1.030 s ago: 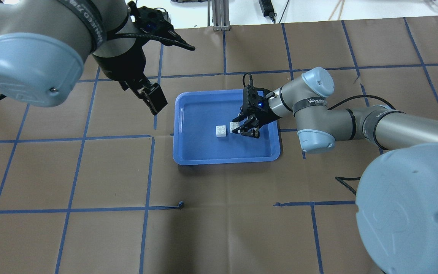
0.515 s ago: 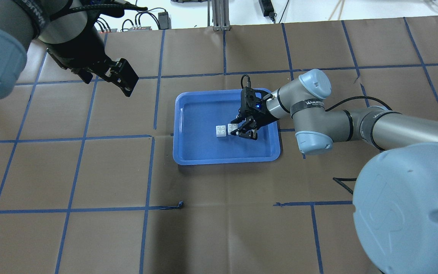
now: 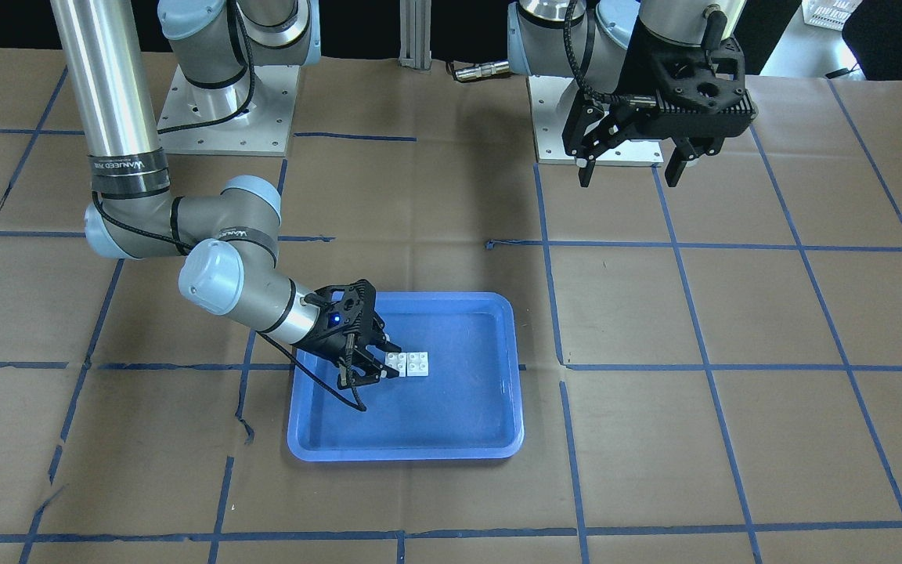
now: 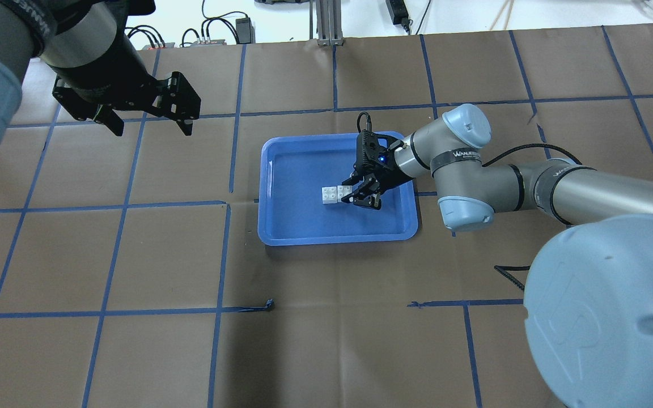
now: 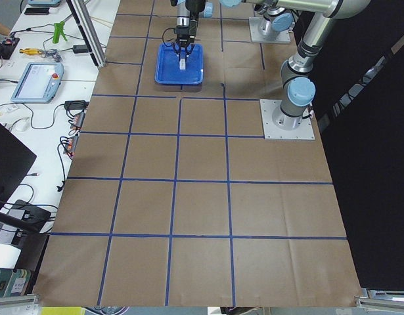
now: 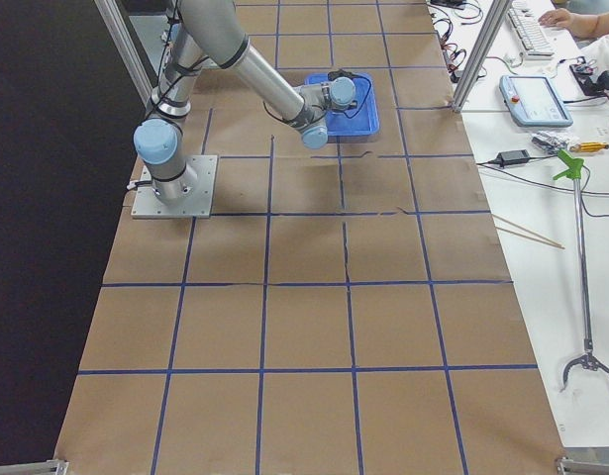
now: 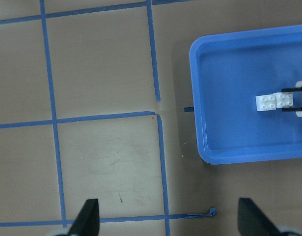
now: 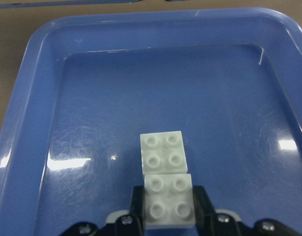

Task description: Assemble white blocks and place on blue tray

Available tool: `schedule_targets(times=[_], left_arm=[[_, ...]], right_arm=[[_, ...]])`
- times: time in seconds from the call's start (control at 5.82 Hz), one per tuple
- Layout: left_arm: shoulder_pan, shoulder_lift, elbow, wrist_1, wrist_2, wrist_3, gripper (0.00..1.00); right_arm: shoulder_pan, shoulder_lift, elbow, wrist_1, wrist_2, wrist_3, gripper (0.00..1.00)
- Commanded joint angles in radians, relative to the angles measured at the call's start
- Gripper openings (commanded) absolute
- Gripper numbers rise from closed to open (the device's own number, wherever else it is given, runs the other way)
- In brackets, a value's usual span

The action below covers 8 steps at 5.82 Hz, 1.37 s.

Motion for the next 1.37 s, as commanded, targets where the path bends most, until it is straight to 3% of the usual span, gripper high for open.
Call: schedule_targets(times=[0.0,1.2], left_arm=[[0.005,0.003,-0.002,-0.013,-0.035,0.005,0.99],[0.011,0.003,-0.01,-0.006,-0.041,0.029,1.0]], right_arm=[[0.001,0.001,0.0,0.0,0.0,0.002,0.23],[0.001,0.001,0.0,-0.001,0.048,0.008,0.24]])
